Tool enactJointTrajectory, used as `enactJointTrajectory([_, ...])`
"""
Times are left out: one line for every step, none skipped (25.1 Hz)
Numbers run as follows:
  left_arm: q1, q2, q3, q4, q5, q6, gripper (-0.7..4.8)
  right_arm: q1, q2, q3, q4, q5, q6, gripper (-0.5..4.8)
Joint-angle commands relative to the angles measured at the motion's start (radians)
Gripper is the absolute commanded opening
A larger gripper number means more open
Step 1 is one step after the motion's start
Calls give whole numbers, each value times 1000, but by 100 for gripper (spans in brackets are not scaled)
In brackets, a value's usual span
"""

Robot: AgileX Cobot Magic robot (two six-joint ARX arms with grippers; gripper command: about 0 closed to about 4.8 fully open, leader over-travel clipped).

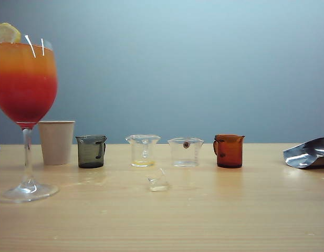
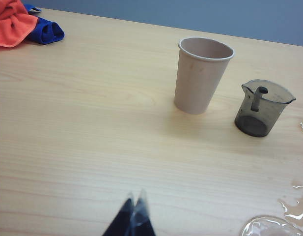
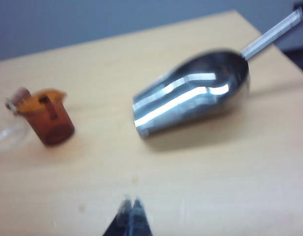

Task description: Pick up the lemon slice from the paper cup on the left and carefully insert it into the rim of the goblet.

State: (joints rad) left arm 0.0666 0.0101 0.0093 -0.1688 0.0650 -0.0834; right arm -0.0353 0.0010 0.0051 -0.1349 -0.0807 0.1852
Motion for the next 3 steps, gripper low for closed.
enactJointTrajectory([0, 1, 0, 9, 3, -3, -4, -1, 0, -4, 105, 22, -51, -5])
enactJointTrajectory([0, 1, 0, 9, 3, -3, -4, 0, 0, -4, 115, 21, -64, -5])
enactJointTrajectory([0, 1, 0, 9, 3, -3, -4, 0, 0, -4, 120, 22, -77, -5])
